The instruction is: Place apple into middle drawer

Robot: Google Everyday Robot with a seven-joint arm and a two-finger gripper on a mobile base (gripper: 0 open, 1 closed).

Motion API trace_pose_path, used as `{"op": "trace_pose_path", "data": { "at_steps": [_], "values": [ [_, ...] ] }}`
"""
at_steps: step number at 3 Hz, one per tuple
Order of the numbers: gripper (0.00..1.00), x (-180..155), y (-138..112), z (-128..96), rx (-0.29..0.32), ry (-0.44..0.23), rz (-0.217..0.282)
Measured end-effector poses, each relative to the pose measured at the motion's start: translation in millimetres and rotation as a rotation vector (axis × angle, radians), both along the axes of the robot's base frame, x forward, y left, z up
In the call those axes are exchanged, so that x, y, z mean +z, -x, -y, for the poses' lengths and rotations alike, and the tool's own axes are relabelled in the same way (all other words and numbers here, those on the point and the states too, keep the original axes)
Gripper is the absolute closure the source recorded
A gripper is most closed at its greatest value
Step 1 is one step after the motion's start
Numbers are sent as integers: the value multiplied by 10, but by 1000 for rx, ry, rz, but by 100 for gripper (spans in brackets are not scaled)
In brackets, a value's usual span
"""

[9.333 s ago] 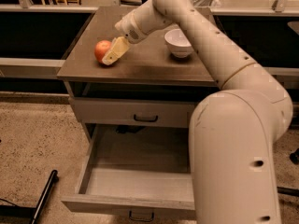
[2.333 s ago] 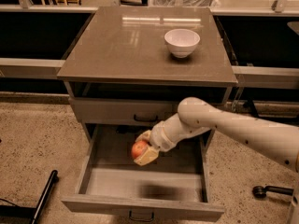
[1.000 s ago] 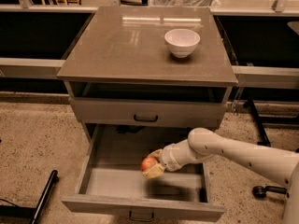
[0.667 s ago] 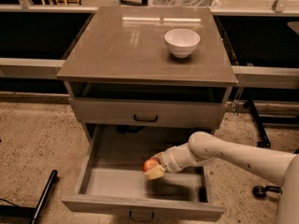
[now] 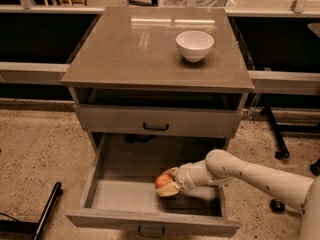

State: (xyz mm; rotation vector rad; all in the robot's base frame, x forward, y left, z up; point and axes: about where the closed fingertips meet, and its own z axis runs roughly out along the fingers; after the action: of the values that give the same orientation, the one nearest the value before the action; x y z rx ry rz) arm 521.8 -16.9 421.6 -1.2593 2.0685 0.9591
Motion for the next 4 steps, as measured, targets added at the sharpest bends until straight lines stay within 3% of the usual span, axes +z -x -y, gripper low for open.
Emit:
{"op": "trace_pose_path", "data": {
  "at_steps": [1,2,4],
  "values": [
    [84,-41,21,-34,84,-24,108],
    [53,-44,27,-48,99,-23,125],
    [6,-45,27,-48,99,-23,125]
  ]
}}
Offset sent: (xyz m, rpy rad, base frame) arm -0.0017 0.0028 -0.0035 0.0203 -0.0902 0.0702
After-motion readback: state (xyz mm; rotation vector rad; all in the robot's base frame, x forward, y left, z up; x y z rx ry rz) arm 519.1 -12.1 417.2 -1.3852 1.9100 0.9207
